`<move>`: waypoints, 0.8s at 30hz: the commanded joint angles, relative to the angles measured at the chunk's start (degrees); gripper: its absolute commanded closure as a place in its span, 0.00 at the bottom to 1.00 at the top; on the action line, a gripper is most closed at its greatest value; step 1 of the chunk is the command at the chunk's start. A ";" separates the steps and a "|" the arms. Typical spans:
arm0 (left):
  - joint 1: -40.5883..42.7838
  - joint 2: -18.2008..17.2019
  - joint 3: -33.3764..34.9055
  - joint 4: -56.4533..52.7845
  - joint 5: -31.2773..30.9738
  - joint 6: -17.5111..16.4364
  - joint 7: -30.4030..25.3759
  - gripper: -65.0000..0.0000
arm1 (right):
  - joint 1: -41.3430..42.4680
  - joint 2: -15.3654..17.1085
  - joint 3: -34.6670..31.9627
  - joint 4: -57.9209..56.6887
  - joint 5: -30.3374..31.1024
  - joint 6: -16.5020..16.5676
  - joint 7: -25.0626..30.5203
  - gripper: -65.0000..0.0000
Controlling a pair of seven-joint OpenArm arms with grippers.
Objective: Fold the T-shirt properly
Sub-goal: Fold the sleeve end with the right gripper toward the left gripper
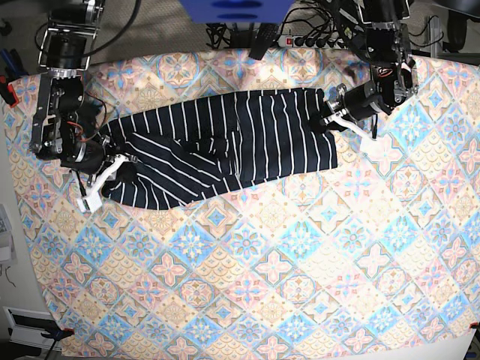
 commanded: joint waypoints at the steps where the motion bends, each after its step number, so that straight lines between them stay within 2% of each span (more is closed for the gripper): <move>1: -1.01 -0.31 -0.04 0.76 -1.46 -0.58 -0.37 1.00 | 1.09 0.39 -1.56 2.88 1.85 0.46 0.83 1.00; 5: -2.24 0.83 -0.04 0.76 0.04 -0.58 -0.37 1.00 | 1.00 -1.10 -8.33 8.77 1.85 0.54 0.83 1.00; 9: -2.33 1.01 -0.04 0.76 2.94 -0.58 -0.37 1.00 | -0.23 -6.64 -12.28 11.49 1.76 0.63 1.18 1.00; 14: -2.33 1.10 -0.04 0.76 3.29 -0.58 -0.37 1.00 | -0.32 -13.14 -17.29 12.28 1.50 0.63 1.27 1.00; 19: -2.33 1.01 -0.13 0.76 3.29 -0.58 -1.07 1.00 | 0.30 -17.54 -21.51 11.67 -3.95 0.63 1.27 1.00; 24: -2.07 1.01 -0.04 0.24 3.47 -0.58 -2.83 1.00 | 4.43 -18.60 -28.37 10.09 -7.12 0.63 1.18 1.00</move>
